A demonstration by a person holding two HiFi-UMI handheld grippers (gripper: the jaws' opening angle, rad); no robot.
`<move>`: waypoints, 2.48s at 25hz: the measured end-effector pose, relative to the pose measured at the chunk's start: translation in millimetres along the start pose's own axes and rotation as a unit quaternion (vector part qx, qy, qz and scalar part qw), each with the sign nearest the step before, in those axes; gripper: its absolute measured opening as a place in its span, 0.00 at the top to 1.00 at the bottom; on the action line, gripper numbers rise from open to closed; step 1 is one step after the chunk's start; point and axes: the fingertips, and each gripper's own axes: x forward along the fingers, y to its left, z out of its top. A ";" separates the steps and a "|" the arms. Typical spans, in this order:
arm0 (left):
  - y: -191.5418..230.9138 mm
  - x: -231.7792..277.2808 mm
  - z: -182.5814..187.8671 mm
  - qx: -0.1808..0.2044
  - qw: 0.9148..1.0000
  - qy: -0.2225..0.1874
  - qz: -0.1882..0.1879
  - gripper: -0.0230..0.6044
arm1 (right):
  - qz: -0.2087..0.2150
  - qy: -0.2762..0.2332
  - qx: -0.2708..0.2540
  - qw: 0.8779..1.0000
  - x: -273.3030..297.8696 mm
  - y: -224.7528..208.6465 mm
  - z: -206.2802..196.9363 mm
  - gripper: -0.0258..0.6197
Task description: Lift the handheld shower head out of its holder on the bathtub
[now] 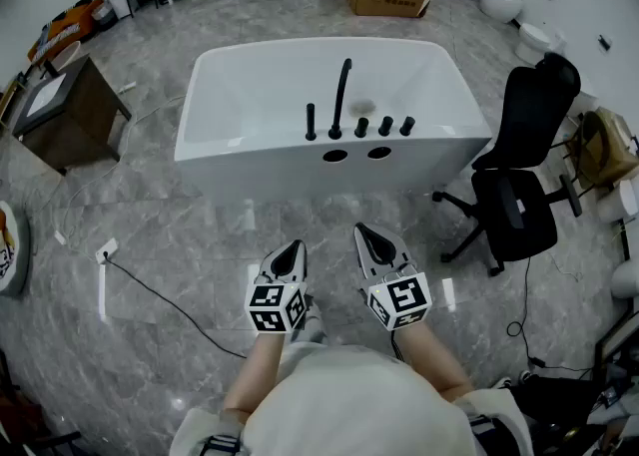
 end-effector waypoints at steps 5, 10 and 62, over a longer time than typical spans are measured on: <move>-51.0 -54.9 -56.6 -0.011 1.000 0.013 0.004 0.93 | 0.009 0.013 0.029 0.999 -82.4 15.9 -27.6 0.93; -71.4 -91.9 -90.0 -0.015 0.999 0.029 0.016 0.93 | 0.018 0.021 0.047 0.999 -123.6 30.0 -44.0 0.93; 162.1 105.2 100.5 0.005 1.000 0.020 -0.013 0.93 | 0.012 0.012 0.071 0.997 229.3 -19.7 38.4 0.93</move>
